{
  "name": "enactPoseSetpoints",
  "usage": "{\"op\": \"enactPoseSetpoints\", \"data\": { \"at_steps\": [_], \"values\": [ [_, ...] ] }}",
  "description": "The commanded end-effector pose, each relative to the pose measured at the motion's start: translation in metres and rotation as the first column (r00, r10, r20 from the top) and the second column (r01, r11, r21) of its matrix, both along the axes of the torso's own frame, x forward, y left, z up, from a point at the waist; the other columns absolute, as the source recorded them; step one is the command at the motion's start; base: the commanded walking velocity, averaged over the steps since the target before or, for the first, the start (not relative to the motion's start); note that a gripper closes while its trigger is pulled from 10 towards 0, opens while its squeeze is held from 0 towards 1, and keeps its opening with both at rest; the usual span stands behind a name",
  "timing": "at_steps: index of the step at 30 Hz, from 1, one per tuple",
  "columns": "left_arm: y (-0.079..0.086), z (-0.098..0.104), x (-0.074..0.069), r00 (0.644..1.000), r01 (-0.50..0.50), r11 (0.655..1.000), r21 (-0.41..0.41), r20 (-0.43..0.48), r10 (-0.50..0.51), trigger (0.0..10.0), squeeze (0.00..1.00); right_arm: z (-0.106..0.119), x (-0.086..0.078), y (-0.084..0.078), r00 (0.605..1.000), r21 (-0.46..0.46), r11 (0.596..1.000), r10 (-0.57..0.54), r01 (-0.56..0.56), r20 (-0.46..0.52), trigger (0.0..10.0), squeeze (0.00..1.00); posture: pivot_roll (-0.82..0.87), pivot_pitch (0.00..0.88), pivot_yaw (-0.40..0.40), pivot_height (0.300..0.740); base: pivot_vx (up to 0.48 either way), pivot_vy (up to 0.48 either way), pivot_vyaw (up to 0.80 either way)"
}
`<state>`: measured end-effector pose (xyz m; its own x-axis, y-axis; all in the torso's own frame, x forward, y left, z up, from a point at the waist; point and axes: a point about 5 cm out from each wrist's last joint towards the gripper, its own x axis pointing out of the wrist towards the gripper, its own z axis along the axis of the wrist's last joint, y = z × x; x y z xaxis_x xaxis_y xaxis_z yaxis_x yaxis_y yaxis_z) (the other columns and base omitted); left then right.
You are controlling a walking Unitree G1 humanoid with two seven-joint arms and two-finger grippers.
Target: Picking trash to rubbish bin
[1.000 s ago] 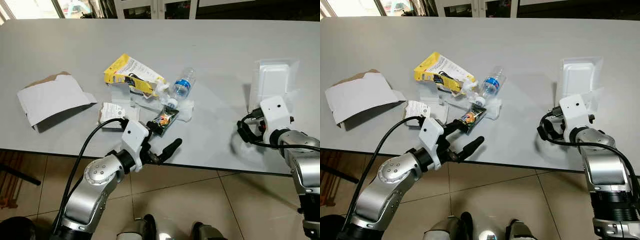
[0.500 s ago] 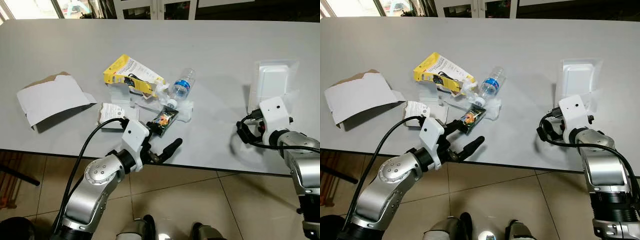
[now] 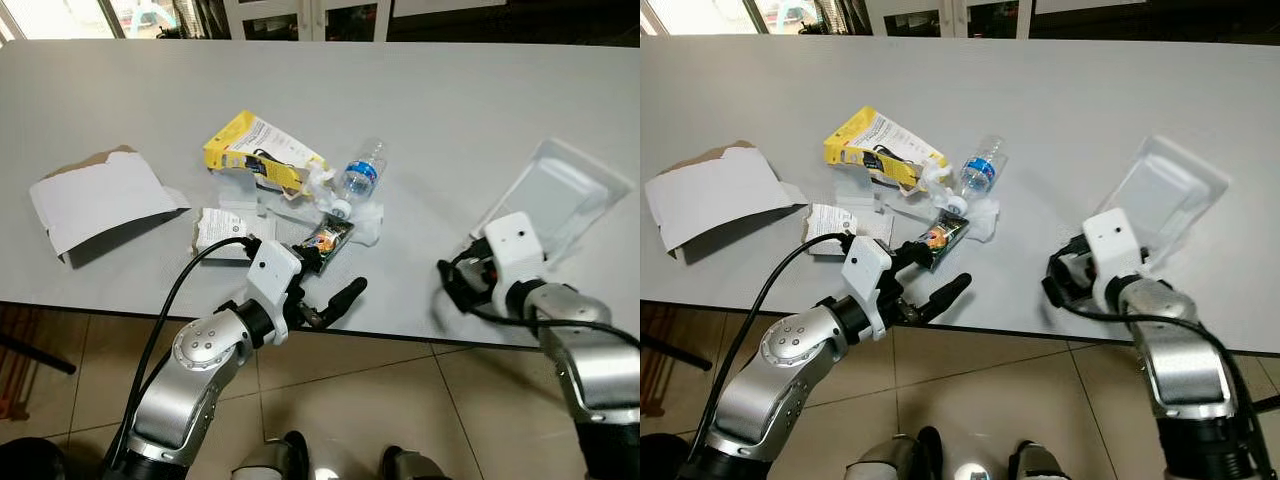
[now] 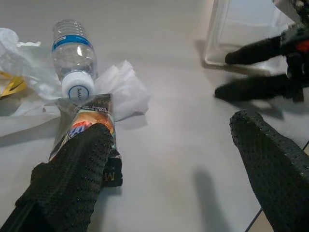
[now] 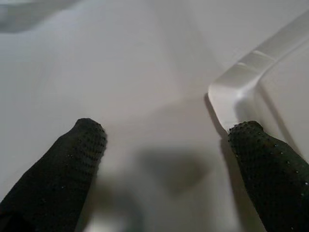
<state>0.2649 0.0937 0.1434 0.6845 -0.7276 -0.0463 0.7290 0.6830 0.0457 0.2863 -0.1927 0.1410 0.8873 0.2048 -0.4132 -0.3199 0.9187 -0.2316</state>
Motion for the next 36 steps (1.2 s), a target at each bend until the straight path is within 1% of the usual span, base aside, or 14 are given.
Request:
{"op": "enactPoseSetpoints", "data": {
  "at_steps": [1, 2, 3, 7, 11, 17, 21, 23, 24, 25, 27, 29, 35, 36],
  "values": [
    [-0.001, 0.001, 0.002, 1.000, 0.002, 1.000, 0.010, 0.012, -0.003, 10.0, 0.00, -0.041, -0.019, 0.021, 0.971, 0.047, 0.997, 0.074, -0.065, -0.226, 10.0, 0.12, -0.01, 0.193, 0.089, 0.740, 0.000, 0.000, 0.00],
    [-0.001, 0.001, 0.002, 1.000, 0.002, 1.000, 0.010, 0.012, -0.003, 10.0, 0.00, -0.041, -0.019, 0.021, 0.971, 0.047, 0.997, 0.074, -0.065, -0.226, 10.0, 0.12, -0.01, 0.193, 0.089, 0.740, 0.000, 0.000, 0.00],
    [-0.001, 0.002, 0.002, 1.000, 0.003, 1.000, 0.010, 0.013, -0.003, 10.0, 0.00, -0.038, -0.020, 0.029, 0.971, 0.062, 0.995, 0.094, -0.082, -0.218, 10.0, 0.11, -0.01, 0.193, 0.089, 0.740, 0.000, 0.000, 0.00],
    [-0.002, 0.001, 0.002, 1.000, 0.005, 1.000, 0.010, 0.013, -0.006, 10.0, 0.00, -0.033, -0.021, 0.038, 0.972, 0.073, 0.992, 0.117, -0.104, -0.204, 10.0, 0.09, -0.01, 0.186, 0.092, 0.740, 0.000, 0.000, 0.00],
    [-0.003, 0.001, 0.002, 1.000, 0.007, 1.000, 0.009, 0.013, -0.007, 10.0, 0.00, -0.026, -0.021, 0.043, 0.974, 0.078, 0.990, 0.132, -0.119, -0.184, 10.0, 0.08, -0.01, 0.185, 0.091, 0.740, 0.000, 0.000, 0.00],
    [-0.004, 0.000, 0.003, 1.000, 0.010, 1.000, 0.007, 0.014, -0.011, 10.0, 0.00, -0.010, -0.018, 0.049, 0.980, 0.058, 0.987, 0.158, -0.152, -0.121, 10.0, 0.02, -0.02, 0.181, 0.089, 0.740, 0.000, 0.000, 0.00],
    [-0.005, 0.000, 0.003, 1.000, 0.011, 1.000, 0.005, 0.015, -0.011, 10.0, 0.00, -0.001, -0.014, 0.051, 0.986, 0.055, 0.987, 0.152, -0.148, -0.068, 10.0, 0.00, -0.02, 0.177, 0.086, 0.740, 0.000, 0.000, 0.00],
    [-0.005, 0.000, 0.004, 1.000, 0.009, 1.000, 0.005, 0.017, -0.010, 10.0, 0.00, 0.011, -0.014, 0.058, 0.981, 0.095, 0.978, 0.191, -0.188, -0.025, 10.0, 0.00, -0.02, 0.174, 0.085, 0.740, 0.000, 0.000, 0.00],
    [-0.005, 0.000, 0.004, 1.000, 0.009, 1.000, 0.005, 0.017, -0.010, 10.0, 0.00, 0.011, -0.014, 0.058, 0.981, 0.095, 0.978, 0.191, -0.188, -0.025, 10.0, 0.00, -0.02, 0.174, 0.085, 0.740, 0.000, 0.000, 0.00],
    [-0.005, 0.000, 0.004, 1.000, 0.010, 1.000, 0.005, 0.017, -0.010, 10.0, 0.00, 0.021, -0.013, 0.063, 0.977, 0.116, 0.970, 0.215, -0.214, 0.008, 10.0, 0.00, -0.03, 0.172, 0.085, 0.740, 0.000, 0.000, 0.00],
    [-0.005, 0.000, 0.004, 1.000, 0.011, 1.000, 0.006, 0.018, -0.011, 10.0, 0.00, 0.026, -0.013, 0.065, 0.975, 0.118, 0.968, 0.221, -0.223, 0.027, 10.0, 0.00, -0.03, 0.172, 0.085, 0.740, 0.000, 0.000, 0.00],
    [-0.005, 0.000, 0.005, 1.000, 0.011, 1.000, 0.006, 0.019, -0.011, 10.0, 0.00, 0.043, -0.010, 0.070, 0.969, 0.130, 0.962, 0.231, -0.241, 0.088, 10.0, 0.00, -0.03, 0.172, 0.085, 0.740, 0.000, 0.000, 0.00],
    [-0.006, 0.000, 0.005, 1.000, 0.014, 1.000, 0.004, 0.021, -0.015, 10.0, 0.00, 0.054, -0.007, 0.071, 0.965, 0.127, 0.963, 0.219, -0.238, 0.145, 10.0, 0.00, -0.03, 0.172, 0.085, 0.740, 0.000, 0.000, 0.00],
    [-0.007, 0.001, 0.005, 1.000, 0.017, 1.000, 0.004, 0.021, -0.017, 10.0, 0.00, 0.058, -0.003, 0.068, 0.966, 0.122, 0.969, 0.194, -0.216, 0.173, 10.0, 0.00, -0.03, 0.172, 0.085, 0.740, 0.000, 0.000, 0.00]
  ]
}}
